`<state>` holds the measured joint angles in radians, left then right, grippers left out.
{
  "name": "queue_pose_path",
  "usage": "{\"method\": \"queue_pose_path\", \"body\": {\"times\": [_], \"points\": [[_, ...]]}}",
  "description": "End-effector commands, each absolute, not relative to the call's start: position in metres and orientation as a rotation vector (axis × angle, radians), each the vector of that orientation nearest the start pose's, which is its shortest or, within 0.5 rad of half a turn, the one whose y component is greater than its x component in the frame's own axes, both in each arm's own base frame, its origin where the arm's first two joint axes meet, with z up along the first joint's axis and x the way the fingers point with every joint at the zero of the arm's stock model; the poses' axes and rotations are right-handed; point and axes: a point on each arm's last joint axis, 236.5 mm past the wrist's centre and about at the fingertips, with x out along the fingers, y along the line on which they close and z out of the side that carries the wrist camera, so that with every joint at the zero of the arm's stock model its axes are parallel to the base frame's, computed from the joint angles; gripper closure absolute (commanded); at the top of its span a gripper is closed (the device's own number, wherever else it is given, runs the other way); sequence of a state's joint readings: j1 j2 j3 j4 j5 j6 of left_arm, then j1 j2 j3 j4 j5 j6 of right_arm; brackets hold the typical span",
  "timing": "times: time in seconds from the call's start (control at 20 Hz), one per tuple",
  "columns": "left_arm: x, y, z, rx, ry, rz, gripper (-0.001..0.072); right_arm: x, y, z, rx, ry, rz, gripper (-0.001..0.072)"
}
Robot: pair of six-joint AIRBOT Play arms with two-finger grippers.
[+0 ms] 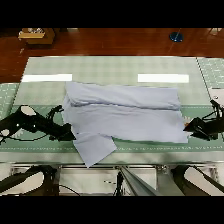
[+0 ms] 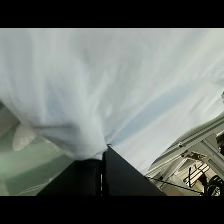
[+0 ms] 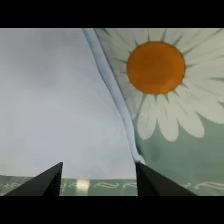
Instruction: Fold the shirts.
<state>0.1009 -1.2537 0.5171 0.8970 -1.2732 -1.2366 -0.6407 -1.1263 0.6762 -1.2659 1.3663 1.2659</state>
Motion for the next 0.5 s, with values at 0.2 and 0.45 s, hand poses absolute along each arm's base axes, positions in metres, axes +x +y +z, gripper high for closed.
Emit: {"method": "queue_pose_path", "body": {"times": [0.2, 0.45], "points": [[0.179, -0.124, -0.101, -0.614, 1.771, -0.498, 0.0684, 0.2, -0.049, -0.096, 0.784, 1.532, -0.089, 0.0163], [0.185, -0.132, -0.095, -0.645, 1.74, -0.534, 0.0684, 0.198, -0.041, -0.114, 0.88, 1.532, -0.142, 0.0175]]}}
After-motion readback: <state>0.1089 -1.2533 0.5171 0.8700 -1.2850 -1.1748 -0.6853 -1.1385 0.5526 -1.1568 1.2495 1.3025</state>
